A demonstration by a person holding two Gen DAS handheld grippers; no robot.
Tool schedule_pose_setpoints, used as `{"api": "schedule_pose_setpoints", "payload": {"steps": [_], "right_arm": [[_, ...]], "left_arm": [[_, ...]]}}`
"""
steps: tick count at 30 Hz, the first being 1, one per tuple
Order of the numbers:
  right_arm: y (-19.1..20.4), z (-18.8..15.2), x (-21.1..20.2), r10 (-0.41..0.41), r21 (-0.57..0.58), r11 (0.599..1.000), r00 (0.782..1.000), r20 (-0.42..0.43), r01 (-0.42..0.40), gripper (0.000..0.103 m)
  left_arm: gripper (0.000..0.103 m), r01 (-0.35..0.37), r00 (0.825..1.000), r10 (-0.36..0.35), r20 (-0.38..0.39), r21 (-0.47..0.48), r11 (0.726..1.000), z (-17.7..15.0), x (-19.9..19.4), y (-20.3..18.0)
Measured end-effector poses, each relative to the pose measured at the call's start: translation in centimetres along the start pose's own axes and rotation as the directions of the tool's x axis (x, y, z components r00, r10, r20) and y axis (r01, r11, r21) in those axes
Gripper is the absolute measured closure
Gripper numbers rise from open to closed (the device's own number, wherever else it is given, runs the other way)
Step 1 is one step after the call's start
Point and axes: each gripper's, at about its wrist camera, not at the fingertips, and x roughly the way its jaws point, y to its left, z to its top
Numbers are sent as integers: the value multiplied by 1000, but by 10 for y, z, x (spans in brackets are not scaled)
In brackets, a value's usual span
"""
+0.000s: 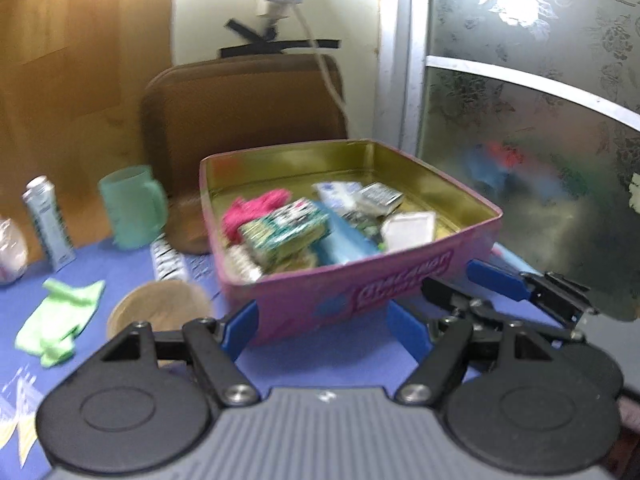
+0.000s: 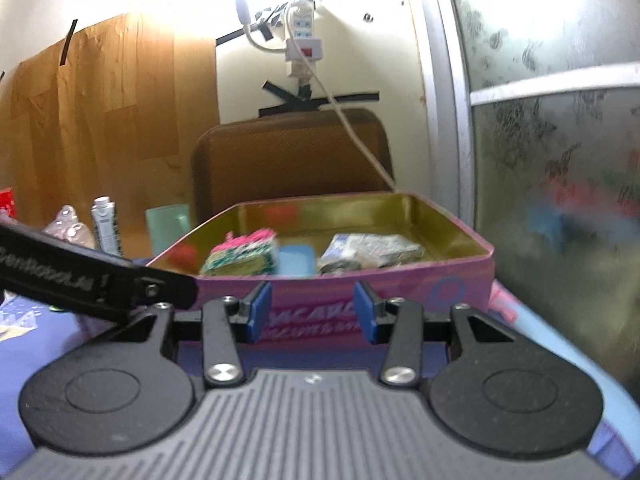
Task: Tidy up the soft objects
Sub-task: 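Move the right gripper over the light-green cloth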
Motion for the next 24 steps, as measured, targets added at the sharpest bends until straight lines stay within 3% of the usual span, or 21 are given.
{"api": "schedule_pose_setpoints", "payload": {"steps": [7, 12, 24], "right_arm": [[16, -3, -2, 75, 86, 994, 995, -73, -68, 55], [46, -1, -4, 152, 78, 986, 984, -92, -145, 54], [112, -1, 0, 286, 36, 958, 945, -161, -284, 54]], "left_arm": [[30, -101, 995, 101, -4, -28, 994, -26, -27, 35], [30, -170, 985, 168, -28, -93, 981, -44, -37, 73], [29, -325, 946, 318, -70, -174, 930, -84, -46, 148]]}}
